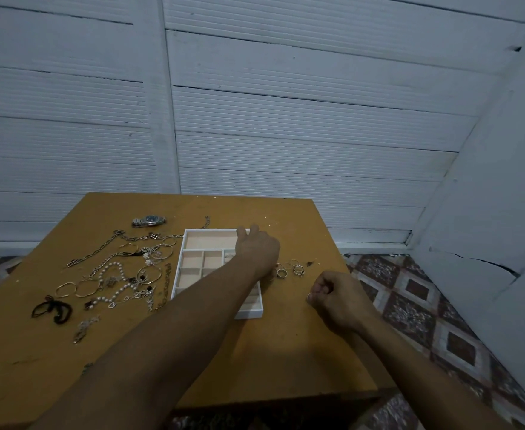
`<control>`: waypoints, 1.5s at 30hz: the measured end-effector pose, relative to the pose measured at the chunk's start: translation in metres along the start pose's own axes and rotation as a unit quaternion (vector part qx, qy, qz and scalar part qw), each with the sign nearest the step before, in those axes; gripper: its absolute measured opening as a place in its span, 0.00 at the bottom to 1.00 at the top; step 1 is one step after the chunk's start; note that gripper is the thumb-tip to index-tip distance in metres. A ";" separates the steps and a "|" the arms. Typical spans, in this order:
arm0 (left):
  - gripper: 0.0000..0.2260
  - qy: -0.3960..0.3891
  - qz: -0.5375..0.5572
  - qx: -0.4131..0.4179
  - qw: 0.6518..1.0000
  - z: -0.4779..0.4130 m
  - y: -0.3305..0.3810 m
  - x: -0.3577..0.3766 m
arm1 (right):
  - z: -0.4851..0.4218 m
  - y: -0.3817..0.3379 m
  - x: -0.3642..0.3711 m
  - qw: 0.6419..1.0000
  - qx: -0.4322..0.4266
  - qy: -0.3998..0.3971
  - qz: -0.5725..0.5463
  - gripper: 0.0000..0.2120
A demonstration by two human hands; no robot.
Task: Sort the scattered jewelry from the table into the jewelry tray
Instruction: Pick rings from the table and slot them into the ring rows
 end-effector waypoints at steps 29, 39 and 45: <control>0.05 -0.012 0.375 0.024 0.927 0.021 -0.085 -0.025 | -0.027 -0.036 0.021 0.998 -0.029 0.005 -0.053 0.09; 0.03 -0.001 0.353 -0.017 0.935 0.040 -0.158 -0.001 | -0.064 -0.088 0.041 0.995 -0.090 0.039 0.009 0.06; 0.02 0.001 0.355 -0.015 0.935 0.041 -0.156 0.010 | -0.070 -0.098 0.050 0.989 -0.118 0.042 0.074 0.05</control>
Point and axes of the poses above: each hand's wrist, its own z-axis away from the middle knuckle, its own x-axis out of the palm, y = z × x, the point moved 9 cm from there along -z, towards the middle knuckle, and after that the axes turned 15 degrees about -x, right-handed, at the moved point
